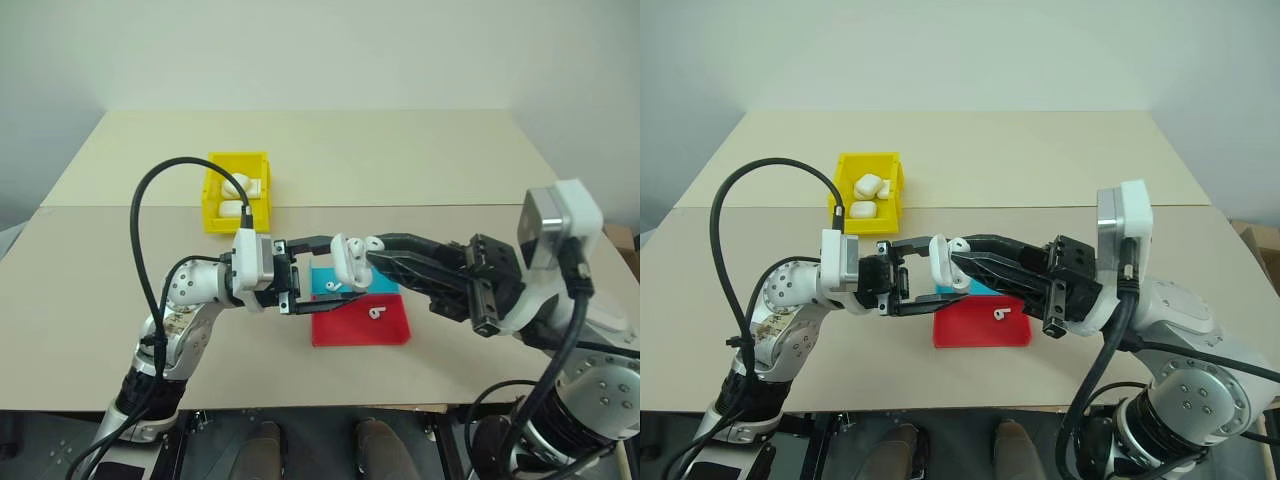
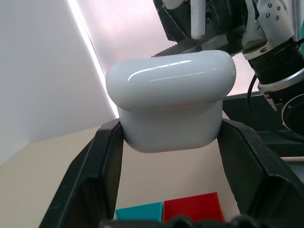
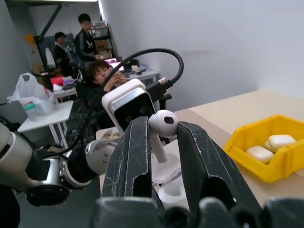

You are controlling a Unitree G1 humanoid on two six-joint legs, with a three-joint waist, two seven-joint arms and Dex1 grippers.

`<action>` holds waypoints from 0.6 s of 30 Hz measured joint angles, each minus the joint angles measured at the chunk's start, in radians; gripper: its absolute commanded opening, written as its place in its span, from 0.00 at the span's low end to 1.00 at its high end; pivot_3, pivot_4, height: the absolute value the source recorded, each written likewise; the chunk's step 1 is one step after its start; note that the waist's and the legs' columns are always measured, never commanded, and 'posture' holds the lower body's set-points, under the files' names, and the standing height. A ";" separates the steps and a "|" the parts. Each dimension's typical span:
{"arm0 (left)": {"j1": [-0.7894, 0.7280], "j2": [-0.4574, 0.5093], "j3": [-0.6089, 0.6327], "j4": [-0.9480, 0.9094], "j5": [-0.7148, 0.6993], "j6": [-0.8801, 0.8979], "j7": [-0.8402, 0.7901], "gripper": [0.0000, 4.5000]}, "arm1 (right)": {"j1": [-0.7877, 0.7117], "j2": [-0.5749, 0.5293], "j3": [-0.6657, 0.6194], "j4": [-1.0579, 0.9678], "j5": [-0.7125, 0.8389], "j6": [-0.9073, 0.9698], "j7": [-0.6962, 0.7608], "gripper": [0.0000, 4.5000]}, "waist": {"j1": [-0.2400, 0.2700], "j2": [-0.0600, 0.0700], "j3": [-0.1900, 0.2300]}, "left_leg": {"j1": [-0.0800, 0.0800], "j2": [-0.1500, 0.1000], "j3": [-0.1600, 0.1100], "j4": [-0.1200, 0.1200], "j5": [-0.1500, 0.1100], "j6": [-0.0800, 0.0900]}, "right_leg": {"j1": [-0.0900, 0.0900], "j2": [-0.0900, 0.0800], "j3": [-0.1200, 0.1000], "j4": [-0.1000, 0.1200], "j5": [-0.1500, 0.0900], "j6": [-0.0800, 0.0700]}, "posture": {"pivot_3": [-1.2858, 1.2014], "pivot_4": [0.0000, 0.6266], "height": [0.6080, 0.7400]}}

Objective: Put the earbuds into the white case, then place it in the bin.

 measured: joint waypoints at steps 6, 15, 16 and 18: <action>0.016 -0.003 0.000 -0.002 0.001 0.001 0.004 0.61 | 0.076 -0.096 0.102 0.037 0.012 -0.146 -0.026 0.14 | 0.000 0.000 0.000 | 0.000 0.000 0.000 0.000 0.000 0.000 | 0.000 0.000 0.000 -0.001 0.000 0.001 | 0.52 0.24 1.00; 0.023 -0.007 0.000 -0.002 0.003 -0.004 0.005 0.61 | 0.124 -0.173 0.208 0.080 0.014 -0.284 -0.056 0.14 | 0.001 0.000 0.000 | -0.001 0.000 0.000 0.000 0.000 0.000 | 0.000 0.000 0.000 -0.002 0.000 0.001 | 0.52 0.24 1.00; 0.024 -0.007 0.000 -0.002 0.004 -0.011 0.003 0.61 | 0.126 -0.182 0.219 0.083 0.015 -0.295 -0.061 0.14 | 0.002 0.000 0.000 | -0.001 0.000 0.000 0.000 0.000 0.000 | 0.000 0.000 0.000 -0.002 0.000 0.001 | 0.52 0.24 1.00; 0.024 -0.007 0.000 -0.002 0.004 -0.020 0.000 0.61 | 0.134 -0.198 0.231 0.090 0.024 -0.310 -0.072 0.14 | 0.004 0.000 0.000 | -0.001 0.000 0.000 0.000 0.000 0.000 | 0.000 0.000 0.000 -0.002 0.000 0.001 | 0.52 0.24 1.00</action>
